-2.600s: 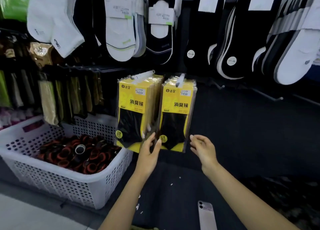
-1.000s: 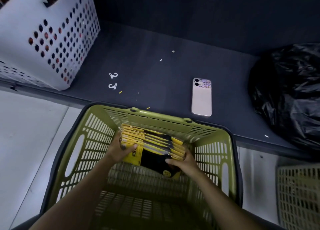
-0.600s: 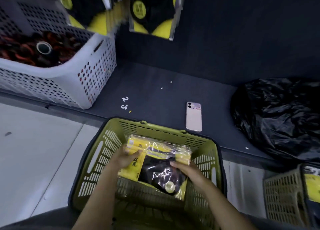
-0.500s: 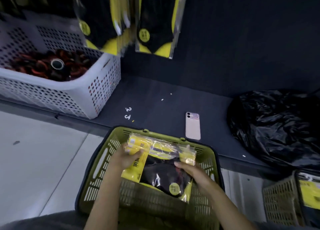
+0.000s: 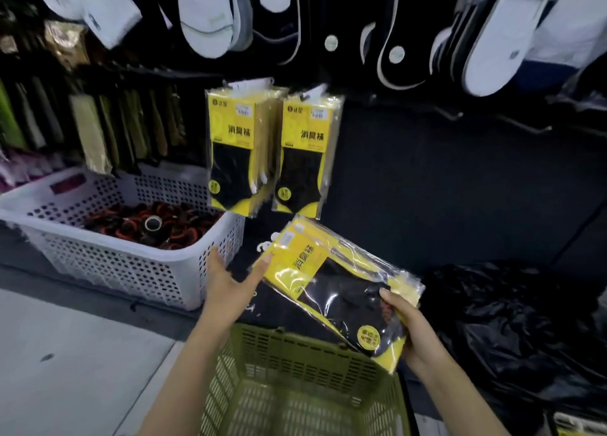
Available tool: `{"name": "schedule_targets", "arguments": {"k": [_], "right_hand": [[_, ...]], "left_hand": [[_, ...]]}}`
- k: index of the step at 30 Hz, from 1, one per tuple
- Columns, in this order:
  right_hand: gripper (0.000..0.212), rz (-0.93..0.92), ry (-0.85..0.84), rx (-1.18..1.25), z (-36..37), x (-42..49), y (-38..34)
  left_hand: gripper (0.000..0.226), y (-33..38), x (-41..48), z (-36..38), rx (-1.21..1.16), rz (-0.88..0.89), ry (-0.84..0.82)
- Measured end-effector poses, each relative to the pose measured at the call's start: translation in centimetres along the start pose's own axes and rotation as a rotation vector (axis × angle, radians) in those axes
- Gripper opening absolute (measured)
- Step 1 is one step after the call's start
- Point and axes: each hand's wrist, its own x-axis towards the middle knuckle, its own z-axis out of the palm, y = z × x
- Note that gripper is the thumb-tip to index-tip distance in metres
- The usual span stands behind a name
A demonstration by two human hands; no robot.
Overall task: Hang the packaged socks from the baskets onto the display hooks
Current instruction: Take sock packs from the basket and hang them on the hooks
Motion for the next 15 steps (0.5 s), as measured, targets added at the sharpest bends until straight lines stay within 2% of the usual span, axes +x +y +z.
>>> {"name": "schedule_targets", "arguments": {"k": [2,3,5,6,8,12,15], "right_hand": [[0.046,-0.034,-0.009,0.056,2.1,-0.2,-1.0],[0.045,-0.049,-0.029,0.086,3.2,-0.4,-1.3],[0.048,-0.07,-0.076,0.125,5.1,-0.7,-1.5],[0.055,-0.074,-0.097,0.133,5.8,-0.8,-1.5],[0.067,-0.052,-0.114,0.136,6.4,-0.8,-1.1],[0.074,-0.083,-0.285,-0.025,6.4,-0.6,-1.9],[0.086,-0.152,-0.303,-0.183,6.9,-0.5,-3.6]], "left_hand": [[0.131,0.1,-1.0,1.9,-0.307,-0.216,-0.203],[0.126,0.1,-1.4,2.8,-0.482,-0.293,-0.328],[0.096,0.5,-1.9,4.0,-0.678,-0.259,-0.476],[0.079,0.8,-2.1,4.5,-0.718,-0.195,-0.484],[0.064,1.3,-2.0,4.8,-0.788,-0.099,-0.431],[0.059,2.3,-1.1,3.6,-0.801,-0.008,-0.388],[0.059,3.7,-0.6,3.0,-0.811,0.023,-0.409]]}}
